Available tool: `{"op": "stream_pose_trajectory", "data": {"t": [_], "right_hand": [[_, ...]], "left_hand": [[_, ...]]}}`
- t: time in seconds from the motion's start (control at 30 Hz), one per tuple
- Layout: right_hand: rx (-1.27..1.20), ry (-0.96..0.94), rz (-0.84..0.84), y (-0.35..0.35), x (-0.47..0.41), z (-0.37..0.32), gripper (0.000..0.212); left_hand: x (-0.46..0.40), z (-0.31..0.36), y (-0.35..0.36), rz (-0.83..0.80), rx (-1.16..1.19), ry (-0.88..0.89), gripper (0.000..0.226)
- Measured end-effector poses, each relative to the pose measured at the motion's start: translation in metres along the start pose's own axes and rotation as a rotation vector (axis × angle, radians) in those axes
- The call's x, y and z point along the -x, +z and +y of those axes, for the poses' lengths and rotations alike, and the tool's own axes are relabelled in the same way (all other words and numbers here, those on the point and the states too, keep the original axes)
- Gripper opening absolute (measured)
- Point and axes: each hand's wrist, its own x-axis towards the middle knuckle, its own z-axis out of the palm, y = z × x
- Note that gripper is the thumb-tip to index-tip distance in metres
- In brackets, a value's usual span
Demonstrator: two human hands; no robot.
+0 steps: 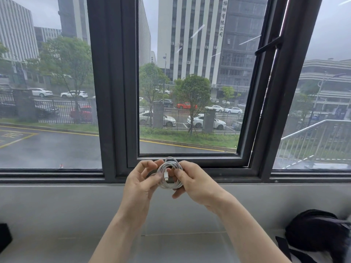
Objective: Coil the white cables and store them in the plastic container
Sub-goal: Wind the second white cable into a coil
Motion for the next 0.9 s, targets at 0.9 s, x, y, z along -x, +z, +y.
{"op": "stream_pose_trajectory", "data": {"t": [0.9], "right_hand": [[0.034, 0.025, 0.088, 0.009, -0.003, 0.006, 0.023]], "left_hand": [[0.000, -0.012, 0.012, 0.111, -0.671, 0.369, 0.047]]}}
